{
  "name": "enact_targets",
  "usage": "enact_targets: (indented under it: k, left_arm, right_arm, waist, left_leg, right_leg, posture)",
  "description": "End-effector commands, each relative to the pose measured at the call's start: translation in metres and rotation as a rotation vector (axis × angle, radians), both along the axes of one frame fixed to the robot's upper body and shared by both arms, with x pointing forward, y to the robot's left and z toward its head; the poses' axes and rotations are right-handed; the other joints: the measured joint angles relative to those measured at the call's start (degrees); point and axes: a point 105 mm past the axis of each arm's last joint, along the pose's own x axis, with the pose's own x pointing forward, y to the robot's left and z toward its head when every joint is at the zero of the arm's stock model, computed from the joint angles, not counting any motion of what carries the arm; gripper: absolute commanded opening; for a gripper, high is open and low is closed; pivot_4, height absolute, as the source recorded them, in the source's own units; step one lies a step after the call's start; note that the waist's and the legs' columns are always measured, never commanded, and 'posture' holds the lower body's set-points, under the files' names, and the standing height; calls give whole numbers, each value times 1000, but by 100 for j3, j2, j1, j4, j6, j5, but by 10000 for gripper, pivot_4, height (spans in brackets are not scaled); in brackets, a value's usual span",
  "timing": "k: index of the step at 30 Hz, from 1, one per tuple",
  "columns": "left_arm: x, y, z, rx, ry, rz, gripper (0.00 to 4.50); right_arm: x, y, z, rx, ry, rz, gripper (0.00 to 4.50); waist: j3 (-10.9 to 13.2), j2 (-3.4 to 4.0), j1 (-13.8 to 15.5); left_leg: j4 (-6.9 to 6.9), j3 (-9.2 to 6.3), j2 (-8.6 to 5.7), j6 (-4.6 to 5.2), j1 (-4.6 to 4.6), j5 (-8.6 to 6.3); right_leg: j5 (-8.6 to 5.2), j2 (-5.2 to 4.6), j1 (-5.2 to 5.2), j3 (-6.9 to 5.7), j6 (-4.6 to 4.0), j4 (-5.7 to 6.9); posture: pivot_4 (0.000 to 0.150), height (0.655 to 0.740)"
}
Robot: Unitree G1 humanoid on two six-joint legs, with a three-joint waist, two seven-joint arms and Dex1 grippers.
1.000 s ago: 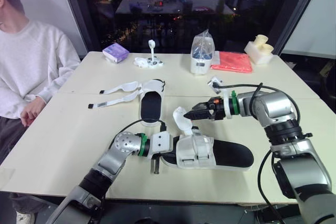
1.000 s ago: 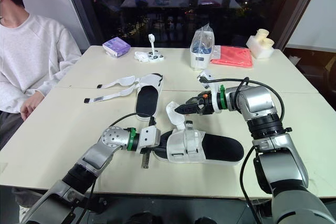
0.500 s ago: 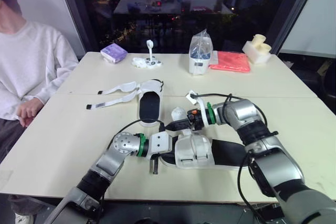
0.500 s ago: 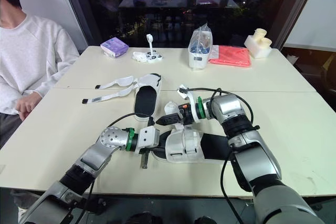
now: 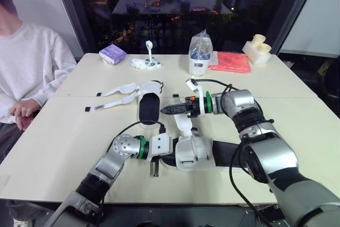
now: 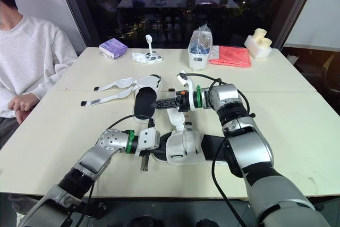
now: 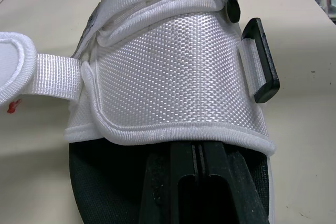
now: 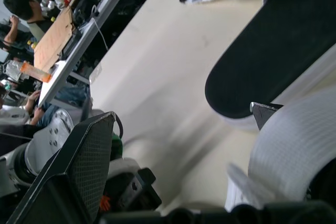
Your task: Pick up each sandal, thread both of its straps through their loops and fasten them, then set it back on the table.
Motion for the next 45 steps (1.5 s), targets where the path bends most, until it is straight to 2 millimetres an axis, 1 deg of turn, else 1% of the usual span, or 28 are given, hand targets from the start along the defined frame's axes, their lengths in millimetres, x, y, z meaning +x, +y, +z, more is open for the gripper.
enact_targets:
  k: [1, 2, 4, 6, 7, 8, 12, 14, 16, 18, 20, 24, 28, 31, 34, 35, 37, 38, 39, 41, 42, 45]
  left_arm:
    - [-8, 2, -36, 102, 99, 20, 0]
    - [-8, 2, -36, 101, 100, 19, 0]
    - [-8, 2, -36, 100, 100, 17, 0]
    - [-9, 1, -36, 100, 102, 14, 0]
    - [-9, 1, -36, 100, 102, 13, 0]
    - [-9, 1, -36, 100, 103, 12, 0]
    - [-10, 1, -37, 101, 107, 9, 0]
    - [-10, 0, -37, 97, 115, 11, 0]
    - [-10, 0, -37, 87, 128, 17, 0]
    - [-11, 0, -36, 74, 144, 22, 0]
    - [-12, 0, -36, 72, 152, 22, 0]
    - [-14, 0, -37, 68, 175, 18, 0]
    - [-15, 1, -37, 68, 186, 19, 0]
    - [-14, 2, -36, 69, 189, 19, 0]
    - [-14, 3, -35, 71, 192, 20, 0]
    - [-14, 3, -35, 72, 193, 21, 0]
    - [-14, 3, -35, 74, 193, 22, 0]
    - [-14, 3, -34, 75, 192, 21, 0]
    - [-14, 4, -34, 75, 193, 21, 0]
    - [-15, 4, -34, 74, 196, 24, 0]
    - [-15, 5, -34, 74, 197, 25, 0]
    - [-14, 6, -34, 76, 200, 30, 0]
  right_arm:
    - [3, 0, 25, 43, -69, 1, 35687]
    - [4, -1, 27, 47, -76, 1, 31549]
    - [4, -1, 31, 53, -85, 0, 20610]
    - [5, -2, 35, 62, -93, -4, 11199]
    - [5, -3, 38, 66, -99, -5, 5434]
    - [4, -4, 41, 70, -104, -5, 593]
    - [-3, -10, 50, 73, -130, 10, 593]
    - [-16, -16, 56, 73, -162, 43, 593]
    - [-31, -20, 55, 51, -200, 62, 593]
    - [-55, -25, 50, 26, -229, 90, 593]
    - [-80, -27, 40, -2, -257, 120, 593]
    - [-118, -25, 18, -23, -284, 148, 593]
    - [-141, -21, 1, -24, -270, 167, 593]
    - [-150, -18, -18, -46, -227, 176, 593]
    - [-157, -17, -33, -77, -204, 186, 8530]
    - [-159, -19, -38, -100, -197, 194, 12527]
    - [-166, -23, -47, -154, -210, 222, 22020]
    - [-171, -27, -50, -188, -225, 244, 27802]
    - [-175, -31, -52, -207, -233, 261, 31621]
    - [-185, -42, -54, -240, -237, 284, 42264]
    - [-190, -48, -55, -255, -233, 294, 44497]
    - [-204, -63, -56, -300, -216, 326, 44497]
  waist:
    - [0, 0, 0]
    - [0, 0, 1]
    - [0, 0, 1]
    - [0, 0, 0]
    - [0, 0, 0]
    - [0, 1, -1]
    - [1, 1, 5]
    - [1, 1, 18]
    - [0, 1, 18]
    - [0, 1, 25]
    - [0, 2, 25]
    - [-3, 3, 14]
    - [-3, 3, 16]
    - [-3, 3, 12]
    - [-3, 3, 6]
    - [-3, 3, 9]
    - [-3, 3, 11]
    - [-3, 3, 13]
    - [-3, 2, 9]
    - [-3, 2, 12]
    - [-4, -2, 8]
    - [-4, -3, 9]
  left_leg:
    - [0, 0, 0, 0, 0, 0]
    - [0, 0, 0, 0, 0, 0]
    - [0, 0, 0, 0, 0, 0]
    - [0, 0, -1, 0, 0, 0]
    - [0, 1, -1, 0, 0, 0]
    - [0, 0, -1, 0, 0, 0]
    - [0, 1, -2, 0, 0, 0]
    - [0, -1, -2, -1, -1, -1]
    - [-1, -6, -3, -1, -2, -2]
    - [-2, -6, -6, -1, -3, -3]
    - [-3, -7, -6, -5, -2, -6]
    - [-6, -8, -5, -11, -1, -14]
    - [-6, -8, -5, -10, -1, -15]
    - [-8, -9, -5, -3, -2, -19]
    - [-11, -6, -5, 11, -2, -12]
    - [-11, -6, -5, 12, -2, -11]
    - [-11, -7, -5, 13, -2, -11]
    - [-10, -7, -5, 14, -2, -12]
    - [-10, -7, -5, 17, -2, -13]
    - [-10, -7, -5, 25, -2, -18]
    - [-11, -8, -5, 25, -2, -18]
    - [-11, -9, -2, 30, -1, -21]
  right_leg:
    - [0, 0, 0, 0, 0, 0]
    - [0, 0, 0, 0, 0, 0]
    - [0, -1, 1, 0, 0, 0]
    - [0, -1, 0, 1, 0, 0]
    - [0, -1, 0, 1, 0, 0]
    - [0, -1, 0, 1, 0, 1]
    - [0, -3, -1, 2, 0, 0]
    - [0, -5, -2, 2, 0, -1]
    - [0, -7, 1, 1, 0, -7]
    - [0, -12, 3, 1, 1, -10]
    - [1, -15, 3, -2, 2, -11]
    - [5, -18, 5, -5, 9, -16]
    - [6, -17, 2, -5, 12, -16]
    - [5, -16, 2, -5, 13, -21]
    - [4, -14, 2, -4, 13, -23]
    - [4, -13, 2, -4, 13, -23]
    - [4, -13, 3, -5, 14, -23]
    - [4, -13, 2, -5, 13, -24]
    - [3, -13, 3, -5, 14, -25]
    - [2, -13, 3, -4, 17, -27]
    - [-1, -12, 3, -4, 20, -27]
    - [-1, -12, 7, -4, 21, -28]
  posture:
    - [1500, 7400]
    - [1500, 7400]
    - [1500, 7400]
    - [1500, 7400]
    - [1500, 7400]
    - [1500, 7400]
    - [1500, 7400]
    - [1500, 7400]
    - [1500, 7400]
    - [1500, 7400]
    - [1500, 7400]
    - [1500, 7400]
    - [1500, 7400]
    - [1500, 7400]
    - [1500, 7400]
    - [1500, 7400]
    - [1500, 7400]
    - [1500, 7400]
    - [1500, 7400]
    - [1500, 7400]
    - [1500, 7400]
    - [1500, 7400]
